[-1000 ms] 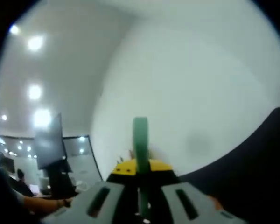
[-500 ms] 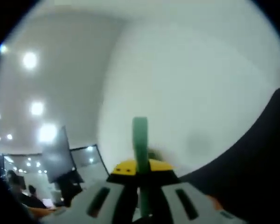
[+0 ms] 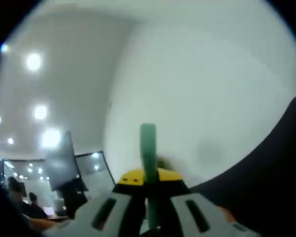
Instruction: Pick up the broom and sweep the trash on the tabletop into the dustpan.
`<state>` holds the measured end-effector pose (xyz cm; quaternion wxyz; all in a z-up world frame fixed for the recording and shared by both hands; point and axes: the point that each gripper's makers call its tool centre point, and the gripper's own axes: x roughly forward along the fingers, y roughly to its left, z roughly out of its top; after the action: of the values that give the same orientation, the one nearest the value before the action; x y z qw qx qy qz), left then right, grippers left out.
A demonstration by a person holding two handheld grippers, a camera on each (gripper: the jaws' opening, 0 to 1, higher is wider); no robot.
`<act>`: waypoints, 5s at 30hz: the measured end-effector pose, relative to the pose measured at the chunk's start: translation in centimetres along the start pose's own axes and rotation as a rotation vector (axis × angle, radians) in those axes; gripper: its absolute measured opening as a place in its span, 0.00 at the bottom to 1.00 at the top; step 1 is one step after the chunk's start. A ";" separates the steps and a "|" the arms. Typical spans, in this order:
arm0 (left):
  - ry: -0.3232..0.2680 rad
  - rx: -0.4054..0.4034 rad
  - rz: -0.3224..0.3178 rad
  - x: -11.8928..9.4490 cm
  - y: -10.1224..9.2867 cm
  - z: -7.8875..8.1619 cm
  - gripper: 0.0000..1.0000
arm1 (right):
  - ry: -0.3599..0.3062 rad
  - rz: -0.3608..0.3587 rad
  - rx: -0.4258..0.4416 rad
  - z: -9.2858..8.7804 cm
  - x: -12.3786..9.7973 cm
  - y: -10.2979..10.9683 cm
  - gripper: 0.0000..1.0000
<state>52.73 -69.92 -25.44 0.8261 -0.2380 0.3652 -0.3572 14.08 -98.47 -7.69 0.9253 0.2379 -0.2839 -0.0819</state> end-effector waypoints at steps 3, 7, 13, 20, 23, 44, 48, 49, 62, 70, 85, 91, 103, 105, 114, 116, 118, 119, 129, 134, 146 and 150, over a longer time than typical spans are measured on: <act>0.008 -0.069 -0.047 -0.3 0.7 -0.6 0.27 | 0.005 -0.001 -0.007 -0.2 0.0 0.0 0.06; -0.028 -0.230 -0.187 -0.6 -0.1 -0.1 0.31 | 0.010 0.001 -0.012 -0.4 0.1 0.2 0.06; -0.042 -0.312 -0.236 0.3 0.5 0.8 0.34 | 0.023 -0.007 -0.034 -0.7 0.2 0.1 0.06; -0.044 -0.362 -0.300 1.3 0.6 1.6 0.32 | 0.031 -0.012 -0.047 -1.0 0.2 0.0 0.06; -0.012 -0.365 -0.321 1.9 0.2 1.7 0.32 | 0.038 -0.017 -0.048 -1.1 0.2 -0.1 0.06; 0.045 -0.356 -0.353 3.9 0.1 2.4 0.19 | 0.056 -0.031 -0.083 -2.2 0.1 0.2 0.06; 0.051 -0.354 -0.346 3.9 0.3 2.3 0.15 | 0.057 -0.034 -0.087 -2.3 0.1 0.2 0.06; 0.051 -0.354 -0.347 3.9 0.3 2.3 0.15 | 0.058 -0.035 -0.087 -2.4 0.1 0.2 0.06; -0.063 -0.427 -0.336 3.1 -1.0 2.8 0.10 | 0.098 -0.062 -0.117 -3.9 0.3 -0.1 0.06; -0.109 -0.356 -0.294 2.2 -1.6 3.6 0.10 | 0.132 -0.076 -0.142 -4.9 0.5 -0.3 0.06; -0.239 -0.296 -0.297 0.9 -4.4 4.4 0.09 | 0.249 -0.139 -0.255 -6.7 2.4 -1.0 0.06; -0.278 -0.313 -0.283 0.5 -4.8 4.5 0.09 | 0.377 -0.174 -0.343 -7.8 5.3 -1.3 0.06; -0.342 -0.336 -0.224 0.2 -4.2 4.9 0.09 | 0.631 -0.196 -0.573 -10.9 13.4 0.4 0.05; -0.347 -0.347 -0.216 0.2 -4.0 4.6 0.09 | 0.643 -0.193 -0.621 -11.6 14.8 0.8 0.05; -0.380 -0.402 -0.193 0.1 -3.3 2.6 0.10 | 0.730 -0.093 -0.735 -19.3 17.2 3.3 0.05; -0.390 -0.419 -0.195 -0.1 -3.1 2.4 0.10 | 0.774 -0.061 -0.771 -21.4 17.4 3.5 0.05; -0.400 -0.424 -0.198 -0.3 -2.9 2.1 0.10 | 0.785 -0.043 -0.802 -22.8 17.2 3.9 0.05; -0.403 -0.430 -0.202 -0.3 -2.8 2.0 0.10 | 0.803 -0.034 -0.813 -23.6 17.1 4.1 0.05; -0.405 -0.474 -0.210 -0.1 -1.8 1.2 0.10 | 0.867 -0.005 -0.964 -27.3 16.5 5.0 0.05; -0.411 -0.489 -0.215 -0.2 -1.8 0.9 0.10 | 0.904 0.005 -0.980 -28.9 16.7 5.1 0.05; -0.441 -0.486 -0.221 -0.6 -2.0 0.8 0.10 | 0.895 0.075 -0.903 -30.5 16.1 8.8 0.05; -0.438 -0.491 -0.225 -0.6 -1.9 0.7 0.10 | 0.852 0.107 -0.838 -29.6 16.4 10.4 0.05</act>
<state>52.23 -70.61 -23.47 0.7583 -0.5394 0.2259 -0.2879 44.49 -82.41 -16.18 0.9754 -0.1498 0.1571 -0.0376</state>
